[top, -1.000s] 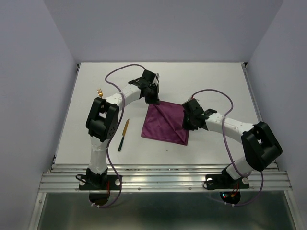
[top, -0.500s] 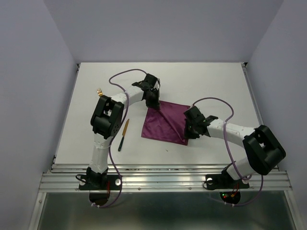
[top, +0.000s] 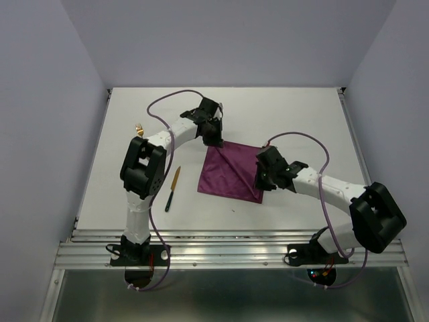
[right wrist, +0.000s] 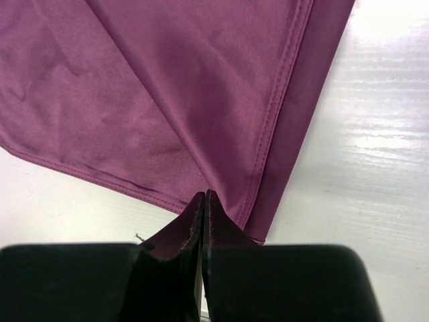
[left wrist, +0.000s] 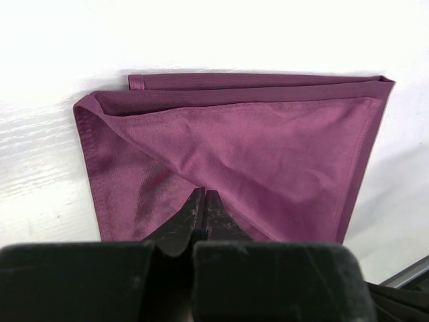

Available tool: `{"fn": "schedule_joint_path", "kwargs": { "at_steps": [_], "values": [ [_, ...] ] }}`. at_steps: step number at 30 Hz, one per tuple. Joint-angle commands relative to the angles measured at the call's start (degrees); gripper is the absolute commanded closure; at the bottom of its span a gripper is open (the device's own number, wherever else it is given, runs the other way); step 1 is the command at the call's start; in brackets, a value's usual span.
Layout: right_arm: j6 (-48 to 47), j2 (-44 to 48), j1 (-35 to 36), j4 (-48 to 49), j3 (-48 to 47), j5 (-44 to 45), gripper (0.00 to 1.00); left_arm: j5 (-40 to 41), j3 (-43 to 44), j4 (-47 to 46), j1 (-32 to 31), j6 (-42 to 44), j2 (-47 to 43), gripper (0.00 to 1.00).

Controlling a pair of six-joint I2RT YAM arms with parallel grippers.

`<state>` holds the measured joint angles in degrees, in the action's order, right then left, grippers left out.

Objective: Fold the napkin into a case and place the utensils inside
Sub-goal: Smooth out the upper triangle-folded napkin at the center of the board.

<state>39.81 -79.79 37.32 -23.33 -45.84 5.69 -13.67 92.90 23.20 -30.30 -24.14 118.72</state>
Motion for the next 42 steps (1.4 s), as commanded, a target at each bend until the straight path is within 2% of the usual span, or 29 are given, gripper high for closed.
{"fn": "schedule_joint_path", "kwargs": {
  "at_steps": [1, 6, 11, 15, 20, 25, 37, 42],
  "values": [
    [1.8, 1.0, 1.3, 2.2, 3.6, -1.4, 0.99, 1.3, 2.4, 1.4, 0.1, -0.4, -6.7, 1.00],
    [2.2, 1.6, 1.4, 1.8, 6.1, 0.4, 0.99, 3.1, 3.3, 3.5, 0.6, -0.9, -9.8, 1.00],
    [1.5, 6.8, 1.4, 0.2, 3.0, 3.4, 0.99, 4.2, 1.8, 3.6, 0.8, -1.2, -15.9, 1.00],
    [0.4, 5.6, 1.4, -0.6, -0.2, 4.2, 0.99, 4.8, 0.9, 4.6, 1.1, -1.1, -17.6, 1.00],
    [0.0, 2.5, 1.4, 0.3, -2.3, 3.4, 0.99, 6.3, -2.4, 4.3, 1.1, -1.6, -19.4, 1.00],
    [0.1, 1.5, 1.4, -0.2, -2.8, 3.9, 0.99, 7.3, -9.6, 1.1, 2.3, -2.0, -22.7, 1.00],
    [0.6, 1.5, 1.9, -1.8, -0.5, 4.7, 0.99, 5.7, -22.3, -7.2, 1.8, -4.8, -17.5, 1.00],
    [0.2, 1.0, 1.9, -2.5, -0.7, 6.1, 0.99, 5.8, -24.5, -8.9, 0.4, -5.3, -15.4, 1.00]
  ]
}}
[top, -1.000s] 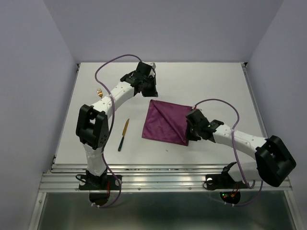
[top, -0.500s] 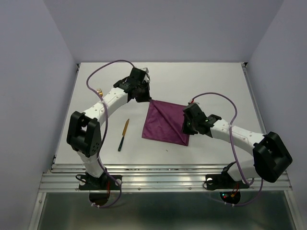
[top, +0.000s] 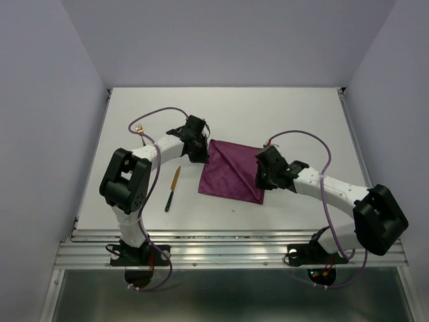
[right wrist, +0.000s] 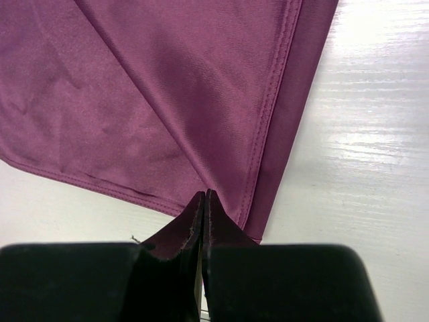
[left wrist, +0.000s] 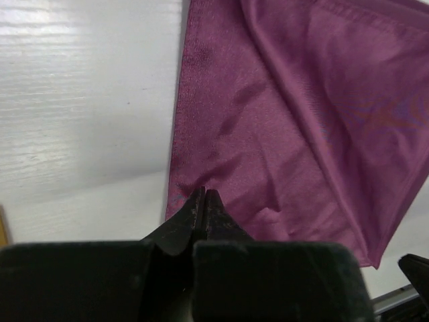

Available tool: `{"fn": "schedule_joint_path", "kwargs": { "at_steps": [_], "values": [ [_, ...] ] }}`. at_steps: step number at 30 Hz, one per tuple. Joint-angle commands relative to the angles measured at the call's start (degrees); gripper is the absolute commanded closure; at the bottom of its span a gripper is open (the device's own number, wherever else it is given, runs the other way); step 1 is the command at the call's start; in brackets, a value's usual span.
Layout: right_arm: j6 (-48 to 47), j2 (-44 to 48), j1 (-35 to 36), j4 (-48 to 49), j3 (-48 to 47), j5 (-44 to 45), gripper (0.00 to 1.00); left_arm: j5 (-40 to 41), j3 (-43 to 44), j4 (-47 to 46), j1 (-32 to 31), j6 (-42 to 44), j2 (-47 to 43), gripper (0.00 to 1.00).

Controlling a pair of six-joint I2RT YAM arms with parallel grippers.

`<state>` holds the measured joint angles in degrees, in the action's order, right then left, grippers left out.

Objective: Fold the napkin into a case and place the utensils inside
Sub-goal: Smooth out the upper triangle-folded napkin at the center of the board.

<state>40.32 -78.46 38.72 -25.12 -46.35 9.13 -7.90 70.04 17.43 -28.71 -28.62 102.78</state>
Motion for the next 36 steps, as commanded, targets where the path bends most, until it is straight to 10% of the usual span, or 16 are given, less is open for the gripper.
{"fn": "schedule_joint_path", "kwargs": {
  "at_steps": [1, 33, 36],
  "values": [
    [-0.2, -0.6, 0.5, -0.8, -0.2, 2.9, 0.99, -0.1, -2.1, -3.3, -1.3, -0.9, 0.9, 1.00],
    [4.7, -4.5, 8.1, 4.3, -0.1, 4.0, 0.98, 6.8, 9.9, 6.7, -2.3, 4.3, -3.7, 1.00],
    [3.3, -1.1, 8.1, 3.6, -1.6, 7.4, 0.93, 6.3, 7.9, 6.7, -4.3, 5.3, -6.0, 0.86]
  ]
}}
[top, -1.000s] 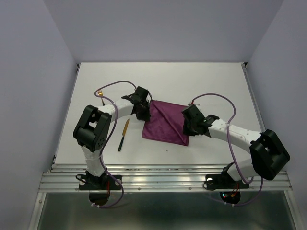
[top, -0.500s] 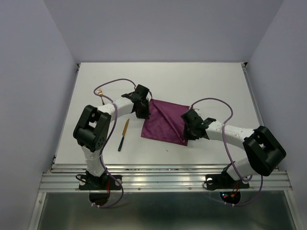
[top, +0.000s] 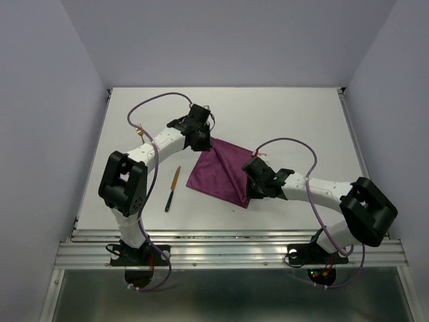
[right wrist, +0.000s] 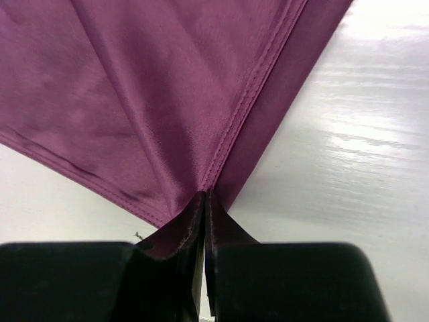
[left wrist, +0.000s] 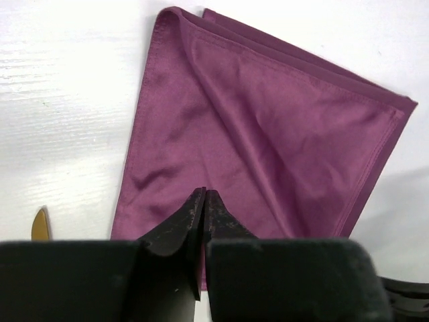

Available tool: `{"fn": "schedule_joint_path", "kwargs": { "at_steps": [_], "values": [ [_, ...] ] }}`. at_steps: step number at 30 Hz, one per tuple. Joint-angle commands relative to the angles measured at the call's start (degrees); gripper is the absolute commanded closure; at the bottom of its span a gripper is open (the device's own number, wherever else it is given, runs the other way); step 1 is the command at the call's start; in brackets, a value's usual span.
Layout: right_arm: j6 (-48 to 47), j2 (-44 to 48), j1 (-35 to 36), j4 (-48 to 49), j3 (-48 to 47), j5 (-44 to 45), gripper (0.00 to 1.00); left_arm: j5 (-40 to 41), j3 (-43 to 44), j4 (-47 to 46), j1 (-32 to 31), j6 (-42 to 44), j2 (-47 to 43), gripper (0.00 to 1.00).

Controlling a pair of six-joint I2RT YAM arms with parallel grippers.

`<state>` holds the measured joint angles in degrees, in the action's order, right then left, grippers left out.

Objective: Fold the napkin into a case and place the utensils inside
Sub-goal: Smooth out the upper triangle-folded napkin at the center of the board, then pick up the upper triangle-folded napkin from the center of the board.

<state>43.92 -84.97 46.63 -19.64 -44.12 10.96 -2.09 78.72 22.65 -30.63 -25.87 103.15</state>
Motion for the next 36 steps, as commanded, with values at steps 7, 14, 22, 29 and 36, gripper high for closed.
{"fn": "schedule_joint_path", "kwargs": {
  "at_steps": [7, 14, 22, 29, 36],
  "values": [
    [-3.8, 7.6, -9.6, -3.4, -4.7, 2.5, 0.90, 4.1, -4.0, 3.2, -10.8, 0.8, -8.8, 0.59],
    [-6.4, 5.5, -17.5, -3.1, -3.4, -1.2, 0.89, 4.8, -7.5, 3.0, -15.8, -1.6, -9.5, 0.56],
    [-7.4, 2.3, -18.1, 1.4, -1.2, -5.9, 0.92, 5.9, -8.4, 3.4, -18.0, -3.0, -9.7, 0.55],
    [-4.7, 0.3, -13.5, 4.8, 1.3, -7.7, 0.93, 6.3, -8.6, 3.6, -18.0, -3.1, -10.6, 0.52],
    [-2.1, -4.8, -6.6, 6.4, -2.5, -7.7, 0.94, 6.6, -8.1, 4.3, -18.1, -2.9, -10.6, 0.51]
  ]
}}
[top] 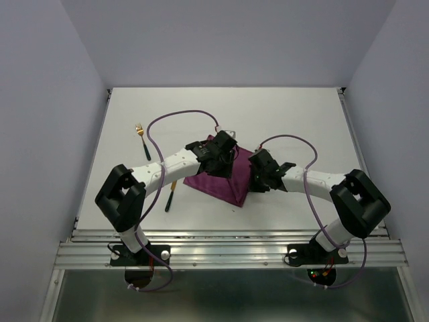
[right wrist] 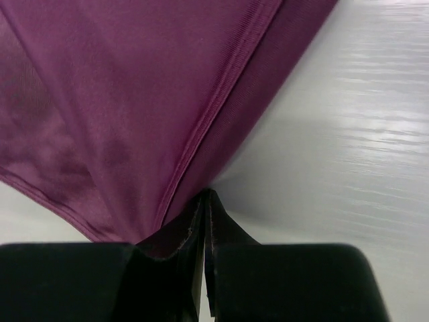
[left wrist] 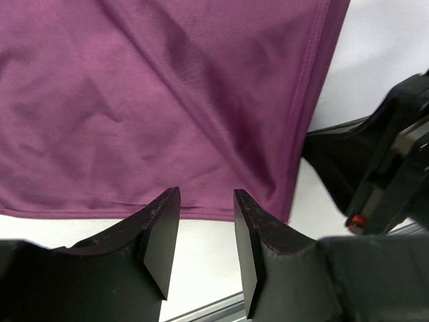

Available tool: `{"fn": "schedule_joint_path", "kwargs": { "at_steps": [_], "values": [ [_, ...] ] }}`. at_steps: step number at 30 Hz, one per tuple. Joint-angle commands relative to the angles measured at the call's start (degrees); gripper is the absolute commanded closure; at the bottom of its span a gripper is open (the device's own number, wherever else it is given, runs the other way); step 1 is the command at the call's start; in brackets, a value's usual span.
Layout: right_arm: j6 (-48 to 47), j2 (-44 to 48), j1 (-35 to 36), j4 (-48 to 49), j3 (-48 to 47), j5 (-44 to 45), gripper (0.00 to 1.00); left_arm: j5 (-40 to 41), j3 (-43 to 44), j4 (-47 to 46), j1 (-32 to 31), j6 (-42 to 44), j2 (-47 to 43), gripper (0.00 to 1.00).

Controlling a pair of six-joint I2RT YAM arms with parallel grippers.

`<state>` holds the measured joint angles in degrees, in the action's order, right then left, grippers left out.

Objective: Fold the napkin into a case and place the utensils inside
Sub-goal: Pick up the upper triangle-folded napkin from the center of the board.

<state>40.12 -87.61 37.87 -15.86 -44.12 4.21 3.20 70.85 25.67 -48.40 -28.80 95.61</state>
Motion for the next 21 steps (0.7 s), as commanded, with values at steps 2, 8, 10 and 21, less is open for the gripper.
{"fn": "schedule_joint_path", "kwargs": {
  "at_steps": [2, 8, 10, 21],
  "values": [
    [1.8, -2.0, 2.8, 2.6, -3.3, -1.1, 0.94, 1.5, -0.1, 1.6, -0.5, 0.1, -3.2, 0.51],
    [0.3, 3.1, 0.7, -0.9, -3.1, 5.5, 0.91, 2.3, -0.5, 1.9, -1.3, 0.6, -3.2, 0.50],
    [-0.2, 4.5, -1.7, -2.0, -2.0, 5.7, 0.90, 2.9, -0.7, 2.0, -2.3, 1.0, -2.9, 0.50],
    [-4.4, 9.3, -16.3, -2.4, 3.2, 1.7, 0.85, 10.9, 1.3, 3.9, -12.9, 2.3, 2.8, 0.37]
  ]
}}
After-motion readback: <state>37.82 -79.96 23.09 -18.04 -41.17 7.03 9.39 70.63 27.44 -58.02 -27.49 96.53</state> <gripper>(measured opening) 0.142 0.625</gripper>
